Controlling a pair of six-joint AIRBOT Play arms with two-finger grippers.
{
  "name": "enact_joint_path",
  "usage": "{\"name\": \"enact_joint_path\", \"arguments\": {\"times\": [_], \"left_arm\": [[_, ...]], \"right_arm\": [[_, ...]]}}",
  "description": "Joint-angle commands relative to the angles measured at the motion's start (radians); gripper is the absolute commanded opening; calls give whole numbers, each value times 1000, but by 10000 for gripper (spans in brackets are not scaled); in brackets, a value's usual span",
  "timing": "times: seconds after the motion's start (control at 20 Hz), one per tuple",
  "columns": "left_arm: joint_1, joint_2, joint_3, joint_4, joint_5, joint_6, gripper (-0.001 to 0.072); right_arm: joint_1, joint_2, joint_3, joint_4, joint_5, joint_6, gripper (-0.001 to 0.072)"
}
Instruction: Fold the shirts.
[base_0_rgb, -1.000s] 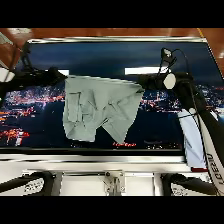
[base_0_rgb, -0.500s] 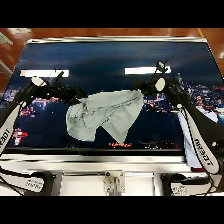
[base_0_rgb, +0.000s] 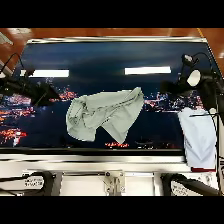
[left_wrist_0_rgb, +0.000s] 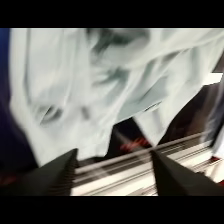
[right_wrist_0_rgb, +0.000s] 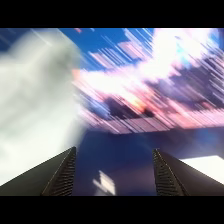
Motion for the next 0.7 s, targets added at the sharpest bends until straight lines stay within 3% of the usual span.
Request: {"name": "enact_joint_path", "arguments": {"times": [0.0, 0.3, 0.5, 0.65], "left_arm": [[-13, 167, -264, 126, 10, -42, 720], [-166, 252, -673, 65, 237, -60, 720], [-276, 239, -713, 53, 489, -129, 720], [-359, 193, -712, 22, 607, -154, 720]], "right_arm": [[-28, 22, -66, -129, 225, -89, 597], [-27, 22, -246, 167, 60, -104, 597], [-25, 22, -258, 214, 34, -122, 597], [-25, 22, -258, 214, 30, -122, 597]]}}
